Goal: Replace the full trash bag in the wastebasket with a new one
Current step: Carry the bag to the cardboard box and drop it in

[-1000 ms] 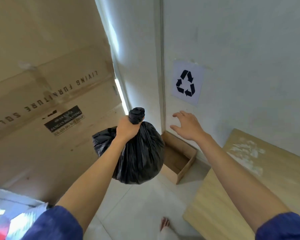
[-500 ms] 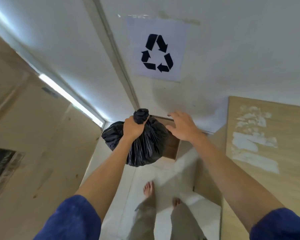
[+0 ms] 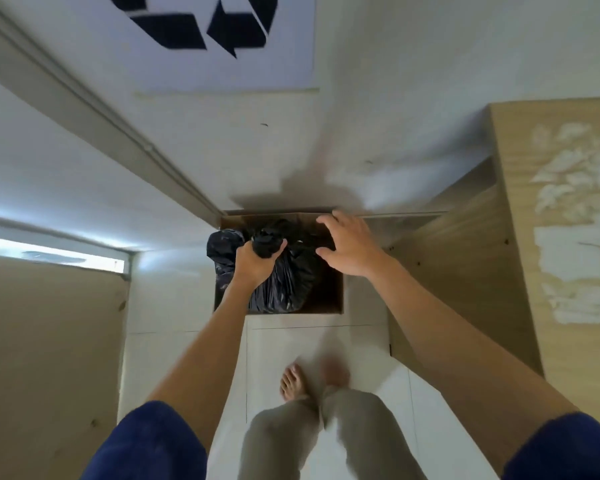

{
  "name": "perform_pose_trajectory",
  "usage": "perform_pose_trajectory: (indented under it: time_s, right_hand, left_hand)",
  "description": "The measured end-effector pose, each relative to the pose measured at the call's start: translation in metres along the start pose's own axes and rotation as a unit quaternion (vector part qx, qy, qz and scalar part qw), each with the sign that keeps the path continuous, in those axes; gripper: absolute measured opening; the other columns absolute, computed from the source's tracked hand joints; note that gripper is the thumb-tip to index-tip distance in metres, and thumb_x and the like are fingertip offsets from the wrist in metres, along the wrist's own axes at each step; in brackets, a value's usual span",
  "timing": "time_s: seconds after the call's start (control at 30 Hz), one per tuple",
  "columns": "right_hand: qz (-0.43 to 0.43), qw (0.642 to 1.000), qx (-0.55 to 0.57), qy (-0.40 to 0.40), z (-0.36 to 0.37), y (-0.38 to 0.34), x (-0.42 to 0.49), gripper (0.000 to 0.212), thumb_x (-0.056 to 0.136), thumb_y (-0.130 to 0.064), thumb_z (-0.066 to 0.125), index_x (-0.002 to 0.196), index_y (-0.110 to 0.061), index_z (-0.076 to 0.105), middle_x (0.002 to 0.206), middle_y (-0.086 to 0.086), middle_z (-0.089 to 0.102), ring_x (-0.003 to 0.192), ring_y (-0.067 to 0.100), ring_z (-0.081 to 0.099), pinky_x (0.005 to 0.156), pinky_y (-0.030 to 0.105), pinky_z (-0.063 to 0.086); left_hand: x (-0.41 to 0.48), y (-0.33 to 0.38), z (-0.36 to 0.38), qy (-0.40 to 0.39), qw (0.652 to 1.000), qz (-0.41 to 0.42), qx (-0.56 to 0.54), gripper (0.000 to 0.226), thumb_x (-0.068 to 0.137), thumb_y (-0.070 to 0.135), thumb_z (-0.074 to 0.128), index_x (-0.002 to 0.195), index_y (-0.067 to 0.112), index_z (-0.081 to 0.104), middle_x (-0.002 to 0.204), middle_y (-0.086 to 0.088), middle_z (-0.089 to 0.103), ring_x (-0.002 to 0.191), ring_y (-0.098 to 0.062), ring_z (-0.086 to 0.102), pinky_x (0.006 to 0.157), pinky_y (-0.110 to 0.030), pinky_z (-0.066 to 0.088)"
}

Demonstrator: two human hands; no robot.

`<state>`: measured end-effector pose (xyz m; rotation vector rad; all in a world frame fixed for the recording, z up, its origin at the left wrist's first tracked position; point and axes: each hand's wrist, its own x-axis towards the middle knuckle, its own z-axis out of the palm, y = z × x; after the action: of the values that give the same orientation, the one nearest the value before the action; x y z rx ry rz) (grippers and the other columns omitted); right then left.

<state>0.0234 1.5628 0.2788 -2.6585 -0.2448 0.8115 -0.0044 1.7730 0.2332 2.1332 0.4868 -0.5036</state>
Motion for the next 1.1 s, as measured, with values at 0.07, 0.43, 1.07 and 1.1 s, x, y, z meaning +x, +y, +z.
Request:
perform_pose_trajectory:
  time_s: [0.07, 0.43, 1.07, 1.1]
  right_hand:
    - [0.005, 1.000, 0.005, -0.009, 0.020, 0.010, 0.017, 0.066, 0.099, -0.041, 0.061, 0.156, -0.026, 0.033, 0.165, 0.011, 0.029, 0.154, 0.035, 0.022, 0.126, 0.050, 0.018]
    - [0.021, 0.999, -0.006, -0.048, 0.082, 0.020, 0.029, 0.068, 0.101, -0.037, 0.058, 0.160, -0.023, 0.026, 0.167, 0.017, 0.022, 0.152, 0.039, 0.022, 0.123, 0.048, 0.021]
    - [0.006, 0.996, -0.012, 0.089, -0.136, -0.064, -0.163, 0.063, 0.099, -0.037, 0.057, 0.155, -0.019, 0.034, 0.158, 0.016, 0.036, 0.146, 0.038, 0.033, 0.122, 0.049, 0.024]
    - [0.005, 0.995, -0.009, 0.099, -0.146, -0.067, -0.174, 0.063, 0.099, -0.036, 0.056, 0.155, -0.019, 0.034, 0.159, 0.016, 0.034, 0.146, 0.038, 0.032, 0.122, 0.049, 0.023]
  left_hand:
    - [0.020, -0.024, 0.022, -0.031, 0.999, -0.015, 0.006, 0.040, 0.094, 0.043, 0.070, 0.118, 0.011, 0.071, 0.117, -0.009, 0.075, 0.116, -0.025, 0.064, 0.095, -0.022, 0.039]
    - [0.062, -0.058, 0.051, -0.134, 0.984, -0.064, 0.101, 0.098, 0.068, 0.044, 0.092, 0.148, 0.025, 0.040, 0.141, -0.003, 0.056, 0.137, -0.030, 0.045, 0.118, -0.049, 0.033]
    - [-0.153, 0.163, -0.100, -0.016, 0.916, 0.176, 0.359, 0.069, 0.101, 0.053, 0.051, 0.157, 0.019, 0.032, 0.157, -0.010, 0.046, 0.142, -0.033, 0.041, 0.110, -0.049, 0.041]
    - [-0.165, 0.173, -0.101, -0.010, 0.915, 0.184, 0.359, 0.069, 0.101, 0.053, 0.050, 0.158, 0.018, 0.031, 0.159, -0.010, 0.043, 0.143, -0.032, 0.040, 0.111, -0.049, 0.038]
